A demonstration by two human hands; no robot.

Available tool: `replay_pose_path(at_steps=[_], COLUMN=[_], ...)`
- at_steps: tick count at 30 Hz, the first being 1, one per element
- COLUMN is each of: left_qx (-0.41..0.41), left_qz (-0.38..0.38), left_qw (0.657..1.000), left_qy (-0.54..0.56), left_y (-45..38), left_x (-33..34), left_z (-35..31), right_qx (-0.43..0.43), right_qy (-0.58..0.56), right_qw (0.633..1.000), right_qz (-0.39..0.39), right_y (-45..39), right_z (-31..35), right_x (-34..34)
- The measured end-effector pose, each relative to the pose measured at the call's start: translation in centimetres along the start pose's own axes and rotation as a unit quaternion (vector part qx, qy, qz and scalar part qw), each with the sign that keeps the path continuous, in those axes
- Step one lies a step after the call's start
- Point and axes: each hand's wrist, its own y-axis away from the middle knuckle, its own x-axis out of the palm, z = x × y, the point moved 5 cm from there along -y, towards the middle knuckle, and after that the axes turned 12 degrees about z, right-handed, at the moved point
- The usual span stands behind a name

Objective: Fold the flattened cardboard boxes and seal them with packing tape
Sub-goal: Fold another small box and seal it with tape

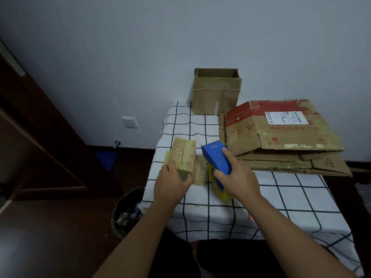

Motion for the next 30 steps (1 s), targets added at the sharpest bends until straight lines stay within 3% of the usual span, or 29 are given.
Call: replay_pose_path(at_steps=[6, 16, 21, 26, 30], left_qx=[-0.031, -0.060, -0.023, 0.063, 0.079], left_qz=[0.003, -0.046, -0.045, 0.055, 0.150], left_qw=[0.998, 0.996, 0.998, 0.996, 0.986], left_qy=[0.045, -0.049, -0.046, -0.015, 0.007], left_y=[0.0, -1.0, -1.3, -1.2, -1.1], left_x=[0.5, 0.1, -1.2, -5.8, -8.3], left_z=[-0.4, -1.4, -1.1, 0.9, 2.5], right_qx=[0.003, 0.005, 0.005, 0.008, 0.010], right_qy=[-0.003, -0.008, -0.011, -0.016, -0.020], right_qw=[1.000, 1.000, 1.000, 1.000, 1.000], right_qz=[0.003, 0.005, 0.006, 0.003, 0.003], right_y=[0.2, 0.7, 0.8, 0.9, 0.8], right_z=[0.1, 0.3, 0.2, -0.2, -0.4], right_x=[-0.1, -0.3, -0.4, -0.3, -0.1])
